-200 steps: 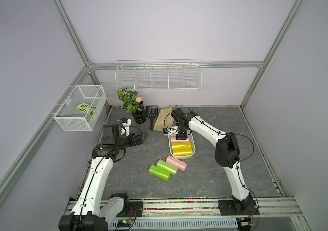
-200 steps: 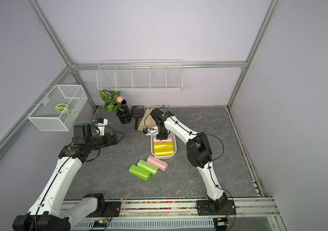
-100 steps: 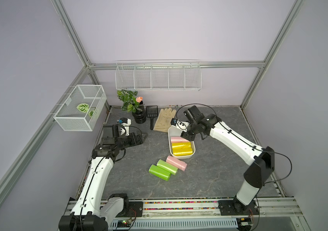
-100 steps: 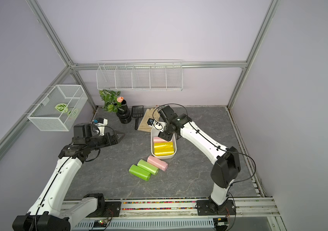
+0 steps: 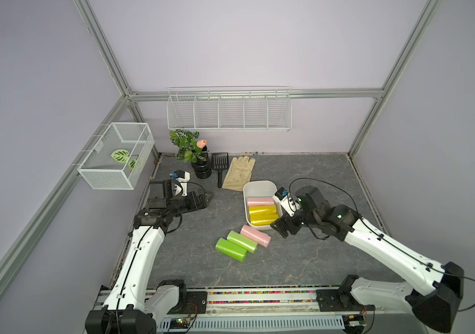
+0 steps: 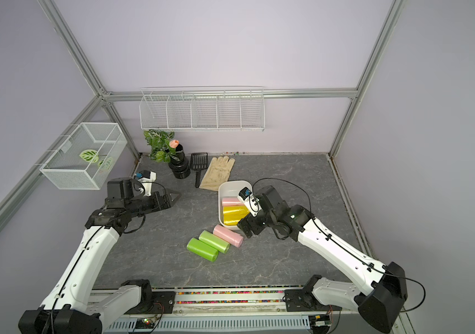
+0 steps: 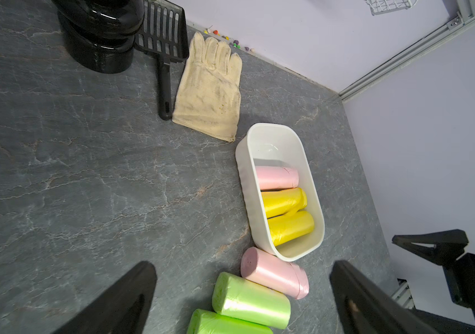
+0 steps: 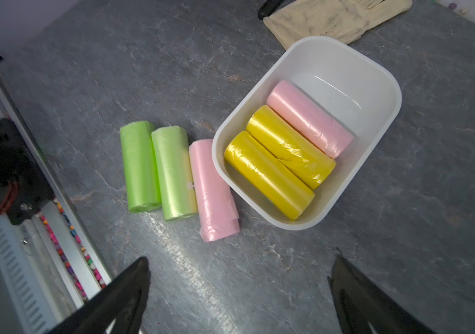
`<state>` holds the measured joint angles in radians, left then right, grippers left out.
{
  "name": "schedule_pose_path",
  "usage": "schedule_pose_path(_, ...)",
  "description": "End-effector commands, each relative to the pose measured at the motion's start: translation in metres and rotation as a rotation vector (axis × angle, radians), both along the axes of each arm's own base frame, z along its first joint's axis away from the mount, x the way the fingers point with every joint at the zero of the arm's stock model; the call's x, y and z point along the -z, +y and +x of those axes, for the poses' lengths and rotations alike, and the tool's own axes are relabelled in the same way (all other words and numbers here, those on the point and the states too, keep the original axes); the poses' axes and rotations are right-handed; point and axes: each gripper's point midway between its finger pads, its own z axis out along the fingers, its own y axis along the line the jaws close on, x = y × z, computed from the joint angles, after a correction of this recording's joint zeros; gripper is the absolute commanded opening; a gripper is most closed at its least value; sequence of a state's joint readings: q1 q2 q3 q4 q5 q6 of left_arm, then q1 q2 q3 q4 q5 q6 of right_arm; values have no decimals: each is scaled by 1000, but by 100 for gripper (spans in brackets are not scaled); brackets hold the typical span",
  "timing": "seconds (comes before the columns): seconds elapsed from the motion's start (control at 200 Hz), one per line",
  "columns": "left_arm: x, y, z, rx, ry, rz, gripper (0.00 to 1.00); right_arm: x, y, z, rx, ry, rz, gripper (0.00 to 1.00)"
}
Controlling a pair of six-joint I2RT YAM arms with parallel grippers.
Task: Put the roll of trash bags into the storage box
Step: Place the roll of trash bags in the storage box, then pick up the roll of trash bags from the center of the board.
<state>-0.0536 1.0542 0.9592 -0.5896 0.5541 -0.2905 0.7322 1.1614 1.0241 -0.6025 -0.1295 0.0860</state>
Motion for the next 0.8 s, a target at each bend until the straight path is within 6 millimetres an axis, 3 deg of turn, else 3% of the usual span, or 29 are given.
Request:
schedule_pose_path(0.0,0,-1,1,10,0,12,100,-8,17,-13,4,92,167,99)
schedule_pose_path(0.12,0,-1,2,10,0,12,100,11,32,-36,-163,132,226,98)
schedule_pose_path(0.24,0,0,1,8,1,16,100,41,19,-11,-2,136,103,98)
schedule_pose_path(0.32,0,0,1,8,-1,16,100,53,21,-13,-16,123,-22,90)
schedule_pose_path(0.46,-1,0,2,8,-1,14,100,69,43,-27,-115,92,-145,83)
schedule_pose_path(0.57,-1,0,1,6,-3,15,100,84,56,-31,-146,171,-163,67)
schedule_pose_path(0.685,-1,0,1,9,-3,13,100,99,62,-31,-158,181,-214,66)
schedule_pose_path(0.795,-1,-1,1,12,-2,11,100,105,64,-28,-161,178,-231,71)
